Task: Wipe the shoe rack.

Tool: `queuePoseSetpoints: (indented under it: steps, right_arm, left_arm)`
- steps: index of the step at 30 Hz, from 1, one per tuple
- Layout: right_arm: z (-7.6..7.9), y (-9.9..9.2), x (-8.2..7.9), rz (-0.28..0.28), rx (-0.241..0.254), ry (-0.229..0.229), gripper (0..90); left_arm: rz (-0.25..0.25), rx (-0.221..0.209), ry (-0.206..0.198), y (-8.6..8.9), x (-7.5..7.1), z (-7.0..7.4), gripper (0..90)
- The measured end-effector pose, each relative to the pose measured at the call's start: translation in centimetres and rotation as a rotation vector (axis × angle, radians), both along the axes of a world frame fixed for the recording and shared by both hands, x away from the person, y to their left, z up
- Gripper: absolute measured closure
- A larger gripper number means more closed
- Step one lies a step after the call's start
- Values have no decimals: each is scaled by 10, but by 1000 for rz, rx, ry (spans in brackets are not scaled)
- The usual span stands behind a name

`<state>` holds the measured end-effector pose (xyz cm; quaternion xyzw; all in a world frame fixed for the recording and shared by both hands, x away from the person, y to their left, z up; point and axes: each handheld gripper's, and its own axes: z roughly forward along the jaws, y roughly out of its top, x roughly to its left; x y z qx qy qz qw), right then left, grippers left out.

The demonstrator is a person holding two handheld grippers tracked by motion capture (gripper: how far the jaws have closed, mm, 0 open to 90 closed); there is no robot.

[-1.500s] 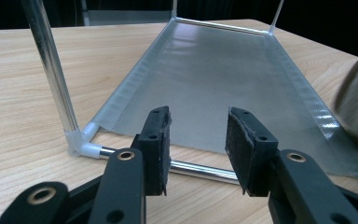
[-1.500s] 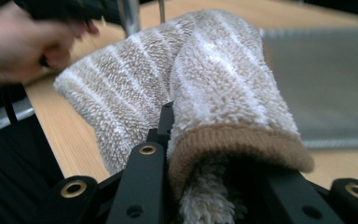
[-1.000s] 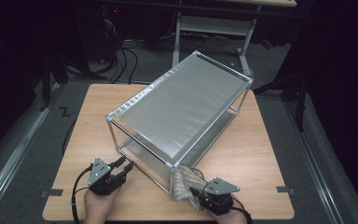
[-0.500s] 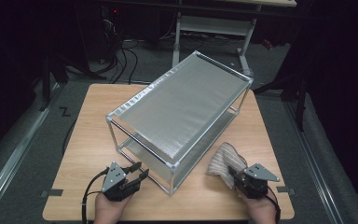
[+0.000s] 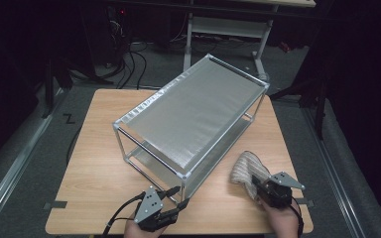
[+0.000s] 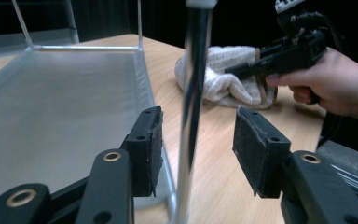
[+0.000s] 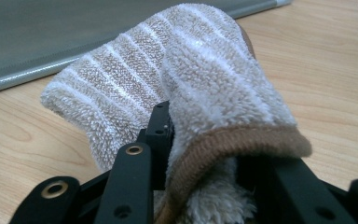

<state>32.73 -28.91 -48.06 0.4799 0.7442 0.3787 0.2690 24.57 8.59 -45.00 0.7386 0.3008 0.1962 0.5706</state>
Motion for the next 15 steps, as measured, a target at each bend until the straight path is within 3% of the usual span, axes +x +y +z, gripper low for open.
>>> queuePoseSetpoints:
  steps: [7, 15]
  right_arm:
    - [-2, 0, 1, 3, 12, -2, 593]
    - [2, 3, -2, 10, 23, -17, 546]
  left_arm:
    - [40, 32, -39, -4, 1, 2, 798]
    - [25, 28, -44, 20, -17, 0, 803]
